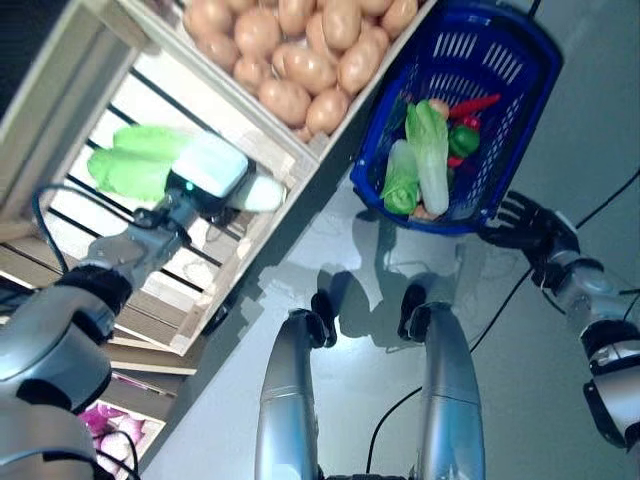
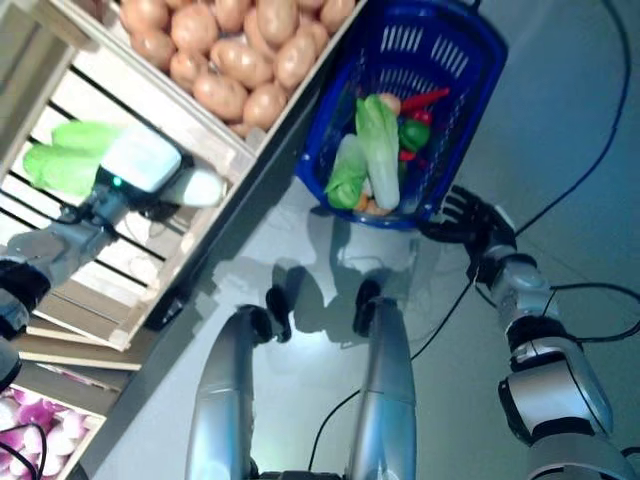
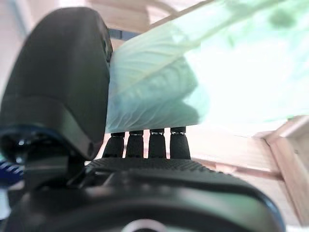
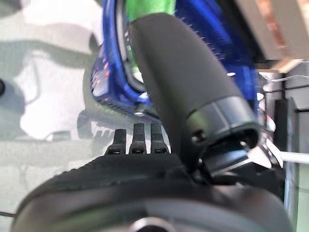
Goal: Put vegetables into the basket
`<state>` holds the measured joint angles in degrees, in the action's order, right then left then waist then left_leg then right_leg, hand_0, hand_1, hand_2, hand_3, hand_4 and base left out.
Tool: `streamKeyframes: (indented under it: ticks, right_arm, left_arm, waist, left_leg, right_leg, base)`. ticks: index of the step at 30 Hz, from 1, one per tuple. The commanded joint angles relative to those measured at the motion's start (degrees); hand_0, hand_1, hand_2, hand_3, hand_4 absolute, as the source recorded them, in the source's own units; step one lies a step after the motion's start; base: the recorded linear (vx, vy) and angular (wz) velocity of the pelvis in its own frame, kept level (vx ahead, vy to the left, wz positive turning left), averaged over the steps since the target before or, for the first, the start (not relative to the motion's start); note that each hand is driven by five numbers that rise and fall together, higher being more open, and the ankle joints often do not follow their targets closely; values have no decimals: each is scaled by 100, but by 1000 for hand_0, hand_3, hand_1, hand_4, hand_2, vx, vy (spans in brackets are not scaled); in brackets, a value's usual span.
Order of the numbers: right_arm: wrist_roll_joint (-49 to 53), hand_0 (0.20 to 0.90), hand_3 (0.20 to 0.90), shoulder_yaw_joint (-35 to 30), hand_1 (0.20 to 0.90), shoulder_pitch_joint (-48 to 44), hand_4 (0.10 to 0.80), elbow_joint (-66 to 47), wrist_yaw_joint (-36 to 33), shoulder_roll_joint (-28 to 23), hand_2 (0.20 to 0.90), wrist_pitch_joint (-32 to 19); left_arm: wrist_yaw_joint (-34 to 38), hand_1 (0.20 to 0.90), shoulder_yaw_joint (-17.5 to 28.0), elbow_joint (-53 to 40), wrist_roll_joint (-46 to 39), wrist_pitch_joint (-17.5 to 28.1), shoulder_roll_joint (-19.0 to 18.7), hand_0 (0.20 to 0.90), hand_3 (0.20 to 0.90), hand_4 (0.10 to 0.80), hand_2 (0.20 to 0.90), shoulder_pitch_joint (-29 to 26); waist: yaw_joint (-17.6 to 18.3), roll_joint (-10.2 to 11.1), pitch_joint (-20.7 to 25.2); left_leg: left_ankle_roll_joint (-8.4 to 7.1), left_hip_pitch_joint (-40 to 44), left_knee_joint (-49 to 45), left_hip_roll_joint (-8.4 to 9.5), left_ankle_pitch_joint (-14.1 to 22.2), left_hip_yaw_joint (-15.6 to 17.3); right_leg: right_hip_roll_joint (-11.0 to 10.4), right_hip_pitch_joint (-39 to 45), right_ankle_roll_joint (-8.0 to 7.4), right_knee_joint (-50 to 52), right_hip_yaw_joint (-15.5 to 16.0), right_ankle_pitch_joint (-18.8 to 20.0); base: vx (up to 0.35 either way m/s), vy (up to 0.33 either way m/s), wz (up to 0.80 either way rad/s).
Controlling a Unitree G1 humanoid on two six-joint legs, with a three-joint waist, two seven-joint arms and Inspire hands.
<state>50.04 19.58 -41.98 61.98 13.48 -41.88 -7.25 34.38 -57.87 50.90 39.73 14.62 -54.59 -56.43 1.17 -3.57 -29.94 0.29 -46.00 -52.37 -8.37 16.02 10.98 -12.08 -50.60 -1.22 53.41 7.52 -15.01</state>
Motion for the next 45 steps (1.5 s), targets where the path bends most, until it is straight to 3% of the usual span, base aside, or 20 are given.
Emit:
streamKeyframes:
  ticks: [1, 4, 11, 17, 22, 26, 31, 34, 41, 45]
  right_arm:
    - [283, 900, 900, -327, 900, -94, 800, -583, 345, -173, 900, -548]
    - [248, 900, 900, -495, 900, 393, 800, -860, 367, -26, 900, -501]
    - [7, 900, 900, -808, 900, 1132, 800, -1338, 346, 316, 900, -386]
    - [-163, 900, 900, -914, 900, 1790, 800, -2024, 210, 800, 900, -418]
    - [55, 900, 900, -1076, 900, 2541, 800, -3250, 464, 1172, 900, -588]
    - [345, 900, 900, -1288, 900, 2833, 800, -4100, 1070, 1666, 900, -863]
    - [513, 900, 900, -1354, 900, 3021, 800, -4873, 1606, 2117, 900, -1020]
    - [504, 900, 900, -1270, 900, 2994, 800, -5146, 1723, 2278, 900, -956]
    - [-159, 900, 900, -1120, 900, 2954, 800, -5335, 1416, 2266, 900, -887]
    - [-352, 900, 900, -1058, 900, 2870, 800, -5269, 1457, 2149, 900, -580]
  left_arm:
    - [944, 300, 953, -153, -390, 324, -454, 300, 300, 400, 300, -235]
    - [1137, 300, 1405, -453, -426, 707, -449, 300, 300, 400, 300, 341]
    - [1212, 300, 2288, -1258, -513, 1023, -296, 300, 300, 400, 300, 1474]
    - [1333, 300, 3107, -1858, -484, 1238, 89, 300, 300, 400, 300, 2573]
    - [660, 300, 3968, -2790, -1098, 1656, 562, 300, 300, 400, 300, 3610]
    - [-216, 300, 4648, -3309, -2097, 2030, 1234, 300, 300, 400, 300, 4154]
    - [-990, 300, 5024, -3856, -3194, 2135, 1870, 300, 300, 400, 300, 4508]
    - [-1357, 300, 5010, -4084, -3602, 2044, 2184, 300, 300, 400, 300, 4529]
    - [-2418, 300, 5018, -4572, -5362, 1795, 2795, 300, 300, 400, 300, 4492]
    - [-2868, 300, 5009, -4843, -6215, 1541, 2969, 300, 300, 400, 300, 4369]
  waist:
    - [140, 87, 74]
    - [59, 161, 386]
    - [-85, 274, 858]
    - [-190, 397, 1317]
    - [-254, 459, 1858]
    - [-307, 475, 2220]
    - [-353, 494, 2470]
    - [-383, 503, 2563]
    - [-411, 502, 2666]
    - [-414, 507, 2685]
  left_leg:
    - [-363, 953, 1163, -21, -288, -91]
    - [-333, 1377, 1377, 53, -300, -111]
    - [-259, 2206, 1837, 213, -288, -158]
    - [-247, 3148, 2628, 288, -456, -193]
    - [-292, 3978, 3540, 360, -710, -181]
    - [-301, 4535, 4281, 403, -997, -161]
    - [-325, 4964, 4911, 381, -1177, -215]
    - [-354, 5140, 5253, 365, -1297, -262]
    - [-412, 5303, 5737, 347, -1488, -390]
    - [-409, 5251, 5737, 361, -1475, -456]
  right_leg:
    - [-244, 1313, -195, -855, 193, 194]
    - [-304, 1801, -191, -1154, 316, 208]
    - [-359, 2769, -193, -1818, 602, 252]
    - [-243, 3776, -271, -2707, 790, 400]
    - [-13, 4735, -317, -3797, 999, 613]
    - [158, 5341, -315, -4511, 1130, 826]
    - [278, 5724, -366, -5016, 1157, 1012]
    - [335, 5871, -394, -5268, 1179, 1131]
    - [435, 6091, -436, -5790, 1189, 1382]
    - [443, 6066, -448, -5841, 1201, 1423]
  base:
    - [108, -21, -2]
    - [121, -33, 5]
    - [93, -23, 4]
    - [95, -43, 1]
    - [159, -48, 8]
    - [83, -27, 11]
    - [38, -34, 5]
    - [3, -61, 5]
    - [-5, -49, 9]
    - [-11, -44, 13]
